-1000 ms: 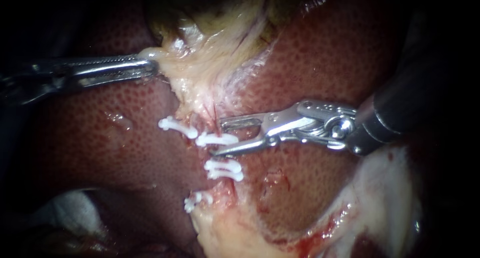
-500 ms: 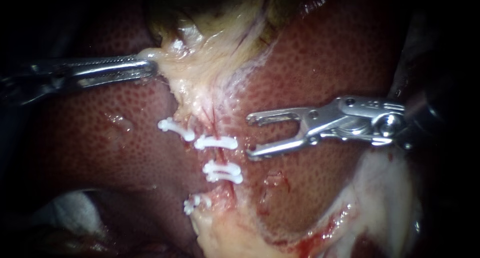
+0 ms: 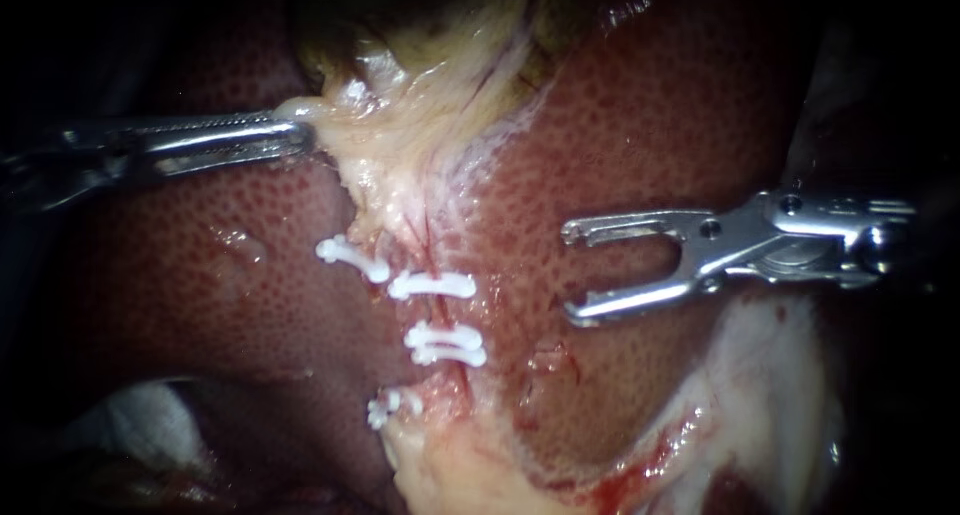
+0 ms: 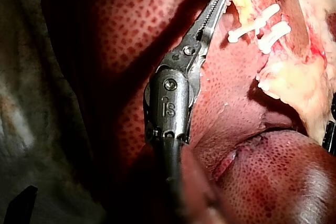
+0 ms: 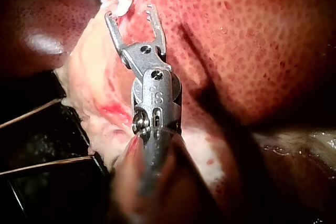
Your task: Going back third clip right tube
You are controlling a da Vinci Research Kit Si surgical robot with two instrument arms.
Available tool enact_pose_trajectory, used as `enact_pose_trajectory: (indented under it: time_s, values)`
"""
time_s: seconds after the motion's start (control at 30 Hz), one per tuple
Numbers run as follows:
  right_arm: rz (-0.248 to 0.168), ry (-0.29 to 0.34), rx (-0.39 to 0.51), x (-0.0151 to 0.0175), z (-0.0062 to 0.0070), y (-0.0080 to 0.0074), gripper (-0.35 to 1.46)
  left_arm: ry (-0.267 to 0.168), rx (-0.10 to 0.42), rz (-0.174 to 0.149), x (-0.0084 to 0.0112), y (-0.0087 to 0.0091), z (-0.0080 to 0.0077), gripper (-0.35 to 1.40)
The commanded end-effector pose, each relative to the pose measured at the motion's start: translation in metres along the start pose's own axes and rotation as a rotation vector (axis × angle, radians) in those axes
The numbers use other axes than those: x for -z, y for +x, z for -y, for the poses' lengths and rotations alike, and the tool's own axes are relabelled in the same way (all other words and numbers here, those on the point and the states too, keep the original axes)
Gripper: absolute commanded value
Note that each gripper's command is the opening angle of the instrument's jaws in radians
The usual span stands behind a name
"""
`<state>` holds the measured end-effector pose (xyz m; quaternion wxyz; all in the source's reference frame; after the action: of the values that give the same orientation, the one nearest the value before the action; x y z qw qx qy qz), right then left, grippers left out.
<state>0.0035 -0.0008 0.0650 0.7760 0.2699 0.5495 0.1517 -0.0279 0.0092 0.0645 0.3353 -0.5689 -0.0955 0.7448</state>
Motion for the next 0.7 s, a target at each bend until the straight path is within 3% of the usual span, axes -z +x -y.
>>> enact_pose_trajectory:
  time_s: [0.03,0.33,0.7]
  values:
    - [0.0,0.002,0.0,0.0001,0.0001,0.0,0.49,0.0,0.0,0.0,0.0,0.0,0.0,-0.35]
    - [0.0,0.004,0.001,0.0004,0.0008,0.0,0.49,0.005,-0.003,0.002,-0.0007,-0.0006,-0.0002,-0.35]
    - [0.001,0.004,0.001,0.0004,0.0011,0.0,0.49,-0.015,0.004,0.025,-0.0047,-0.0031,-0.0016,-0.35]
